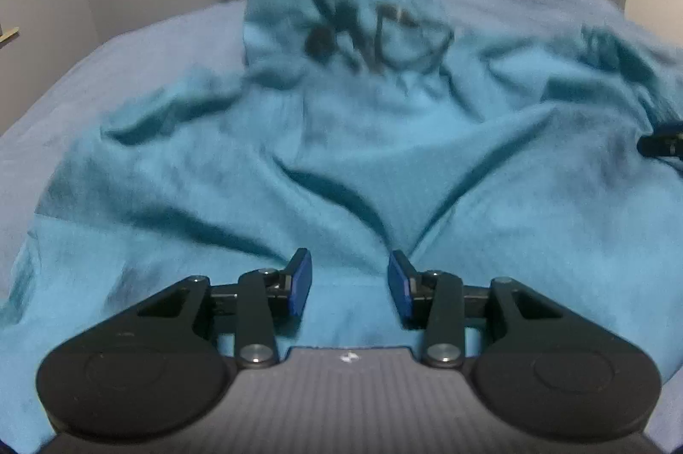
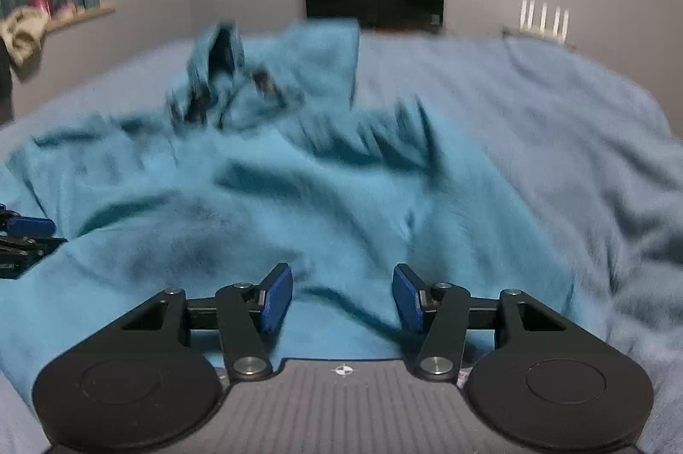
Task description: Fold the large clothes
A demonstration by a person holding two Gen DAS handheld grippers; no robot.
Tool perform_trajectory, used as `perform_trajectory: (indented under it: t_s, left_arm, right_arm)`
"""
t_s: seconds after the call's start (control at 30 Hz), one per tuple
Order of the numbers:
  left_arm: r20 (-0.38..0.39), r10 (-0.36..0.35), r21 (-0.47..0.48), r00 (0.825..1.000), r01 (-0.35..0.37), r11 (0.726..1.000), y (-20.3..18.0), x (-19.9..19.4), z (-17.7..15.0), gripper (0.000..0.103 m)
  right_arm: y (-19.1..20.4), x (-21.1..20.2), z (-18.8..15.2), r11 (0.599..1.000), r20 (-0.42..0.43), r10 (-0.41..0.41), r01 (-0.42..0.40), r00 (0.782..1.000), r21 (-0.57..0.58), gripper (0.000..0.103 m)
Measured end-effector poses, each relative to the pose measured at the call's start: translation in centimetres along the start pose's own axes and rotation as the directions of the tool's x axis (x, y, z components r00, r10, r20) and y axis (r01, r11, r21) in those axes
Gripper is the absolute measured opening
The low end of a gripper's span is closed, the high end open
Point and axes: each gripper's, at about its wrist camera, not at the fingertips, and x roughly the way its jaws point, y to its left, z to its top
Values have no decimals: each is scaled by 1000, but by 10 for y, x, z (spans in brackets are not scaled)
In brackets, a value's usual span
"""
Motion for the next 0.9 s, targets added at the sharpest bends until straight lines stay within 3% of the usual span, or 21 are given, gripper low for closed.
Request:
perform_trajectory:
  t_s: [0.13,0.27,0.37,0.43,0.57,0.67,0.77,0.9]
  left_arm:
    - [-5,11,-17,1000,-11,1000,6,-12,-1,39]
    - [24,-2,-156,1000,6,988,25,-51,-5,42]
    - [51,-16,-297,999,30,954,43,-85,-17,54]
    - [57,-29,-379,998,49,924,52,-105,-26,58]
    - [33,-72,-510,997,79,856,69,-132,-47,58]
    - [-30,-118,-579,993,79,811,73,-134,-65,59]
    - [-53,-112,-577,992,61,815,71,-129,-69,59]
    - [-54,-93,-605,994,42,795,76,-117,-73,59]
  right_arm:
    - [-3,-3,-5,999,-26,0,1,1000,43,57]
    - [-13,-38,-9,985,7,47,-47,999,168,82]
    - [-25,-70,-19,962,27,50,-55,998,268,83]
    - [-38,-89,-33,923,25,74,-78,997,377,83]
    - [-60,-127,-66,865,10,101,-93,995,494,83]
    - [-64,-136,-86,828,-27,108,-75,994,556,83]
    - [-63,-132,-96,799,-54,137,-78,989,597,83]
    - [-57,-118,-102,805,-106,139,-50,985,592,83]
